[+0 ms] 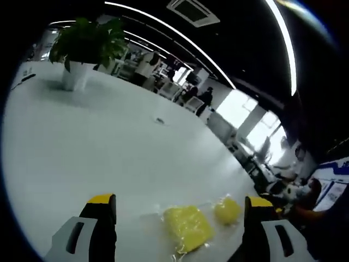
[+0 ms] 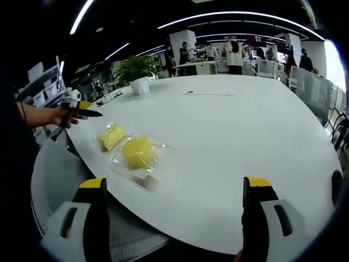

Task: Compare the silicone blocks by pressing each to a similar depth, holding the contact briefly, and releasing to observe deformation and rebound differences across the visible hardness samples.

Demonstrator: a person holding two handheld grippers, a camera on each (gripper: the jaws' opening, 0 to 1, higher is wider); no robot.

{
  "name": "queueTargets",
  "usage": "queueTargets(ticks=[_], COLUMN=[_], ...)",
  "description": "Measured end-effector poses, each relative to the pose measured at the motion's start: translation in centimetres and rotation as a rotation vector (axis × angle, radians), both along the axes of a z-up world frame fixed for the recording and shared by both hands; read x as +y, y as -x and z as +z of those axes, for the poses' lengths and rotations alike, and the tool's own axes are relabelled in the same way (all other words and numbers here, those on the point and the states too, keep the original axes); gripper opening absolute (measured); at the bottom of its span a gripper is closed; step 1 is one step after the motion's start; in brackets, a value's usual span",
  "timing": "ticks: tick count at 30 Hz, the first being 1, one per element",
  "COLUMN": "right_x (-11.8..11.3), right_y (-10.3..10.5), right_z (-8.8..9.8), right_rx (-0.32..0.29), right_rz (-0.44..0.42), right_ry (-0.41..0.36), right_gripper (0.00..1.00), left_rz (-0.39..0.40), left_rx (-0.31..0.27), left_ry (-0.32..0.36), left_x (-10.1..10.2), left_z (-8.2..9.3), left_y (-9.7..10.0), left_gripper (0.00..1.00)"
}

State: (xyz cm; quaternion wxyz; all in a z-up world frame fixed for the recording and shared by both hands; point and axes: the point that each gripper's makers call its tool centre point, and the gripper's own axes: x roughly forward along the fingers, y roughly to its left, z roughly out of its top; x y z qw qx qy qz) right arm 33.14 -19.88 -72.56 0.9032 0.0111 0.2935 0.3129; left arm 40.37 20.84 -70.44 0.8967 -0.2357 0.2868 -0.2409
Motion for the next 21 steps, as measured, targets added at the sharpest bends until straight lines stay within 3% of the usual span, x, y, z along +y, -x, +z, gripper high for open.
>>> queueTargets(ticks=[3,12,21], right_x=[-0.2,-0.1,0.1], right_y=[0.0,0.2,0.4], right_z=[0.0,-0.1,0.1], right_rx=[0.002,0.008,0.008], right_rz=[-0.007,-0.014,-0.015], right_ry=[0.0,-0.016,-0.022], right_gripper=[0.96,0.96,0.96], left_rz=[0.013,0.049,0.051], left_rx=[0.019,0.126,0.21], left_ry=[0.006,0.142,0.208], left_x=[0.0,-0.5,-1.9], left_z=[-0.6,-3.1,-4.7], left_y=[-0.3,-0.6,-0.7], left_gripper=[0.99,0.86,0.63])
